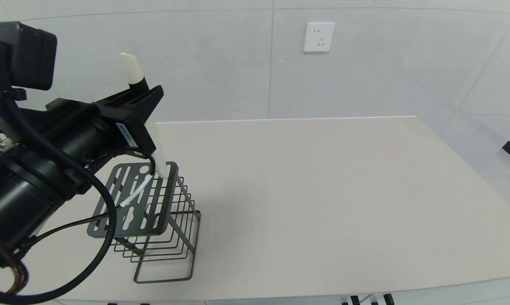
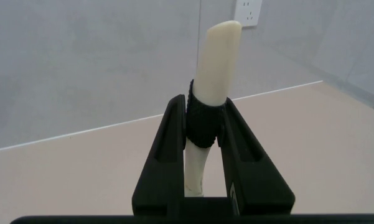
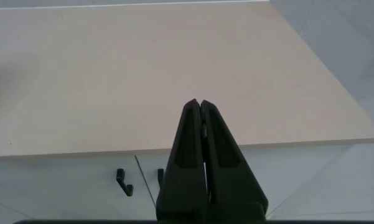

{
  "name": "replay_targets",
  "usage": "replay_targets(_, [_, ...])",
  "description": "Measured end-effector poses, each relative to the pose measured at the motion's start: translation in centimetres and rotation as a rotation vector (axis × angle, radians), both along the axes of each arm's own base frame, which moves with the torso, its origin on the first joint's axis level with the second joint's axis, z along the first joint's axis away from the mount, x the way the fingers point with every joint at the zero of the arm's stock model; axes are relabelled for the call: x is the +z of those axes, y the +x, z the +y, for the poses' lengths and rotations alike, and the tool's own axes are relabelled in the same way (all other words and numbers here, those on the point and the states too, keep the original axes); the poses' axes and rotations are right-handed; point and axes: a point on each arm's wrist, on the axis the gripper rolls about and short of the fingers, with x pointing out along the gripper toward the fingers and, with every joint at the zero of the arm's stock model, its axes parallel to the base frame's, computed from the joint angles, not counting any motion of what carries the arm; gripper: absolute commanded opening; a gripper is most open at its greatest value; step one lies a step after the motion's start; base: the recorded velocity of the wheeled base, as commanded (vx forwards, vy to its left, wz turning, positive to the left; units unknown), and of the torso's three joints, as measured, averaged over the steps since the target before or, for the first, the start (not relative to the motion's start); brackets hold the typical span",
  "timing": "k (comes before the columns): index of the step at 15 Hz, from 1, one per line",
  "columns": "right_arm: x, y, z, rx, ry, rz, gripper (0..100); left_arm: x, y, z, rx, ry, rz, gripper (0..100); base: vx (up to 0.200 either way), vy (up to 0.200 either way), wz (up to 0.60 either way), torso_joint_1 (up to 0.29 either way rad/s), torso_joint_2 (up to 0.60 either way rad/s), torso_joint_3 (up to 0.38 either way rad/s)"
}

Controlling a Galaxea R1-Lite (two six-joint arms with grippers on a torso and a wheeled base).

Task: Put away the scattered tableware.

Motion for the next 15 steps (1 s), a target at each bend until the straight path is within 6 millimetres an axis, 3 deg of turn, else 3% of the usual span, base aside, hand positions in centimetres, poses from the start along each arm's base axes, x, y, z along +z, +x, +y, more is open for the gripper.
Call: replay_targets(15, [0.00, 0.00, 0.00, 0.000, 0.000, 0.000, 0, -0.60, -0.05, 0.04, -0.001, 0.013, 0.017, 0, 0.000, 0.000, 0.00, 0.000, 0.00, 0.000])
